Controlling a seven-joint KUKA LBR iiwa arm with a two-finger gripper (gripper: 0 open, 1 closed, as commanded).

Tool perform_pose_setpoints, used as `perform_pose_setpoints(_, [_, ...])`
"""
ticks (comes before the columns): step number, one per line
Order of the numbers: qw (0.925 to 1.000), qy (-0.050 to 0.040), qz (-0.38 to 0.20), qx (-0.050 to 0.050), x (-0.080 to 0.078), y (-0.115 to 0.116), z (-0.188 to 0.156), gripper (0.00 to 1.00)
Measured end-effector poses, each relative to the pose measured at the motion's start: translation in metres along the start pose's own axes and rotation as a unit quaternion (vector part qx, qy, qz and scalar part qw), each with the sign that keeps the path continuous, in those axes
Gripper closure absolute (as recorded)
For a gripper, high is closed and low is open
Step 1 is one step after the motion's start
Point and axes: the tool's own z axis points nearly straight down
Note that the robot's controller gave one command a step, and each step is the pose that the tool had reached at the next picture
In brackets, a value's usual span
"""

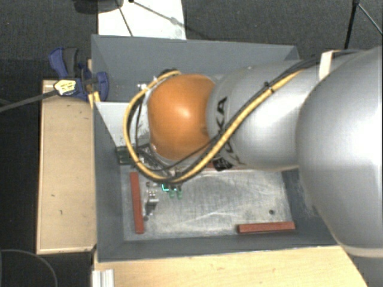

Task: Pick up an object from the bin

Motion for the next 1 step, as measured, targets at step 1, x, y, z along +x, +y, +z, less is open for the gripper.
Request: perform_pose_setpoints(1, [1.0, -0.0038, 0.002, -0.001, -0.0023, -0.001, -0.0046, 0.0])
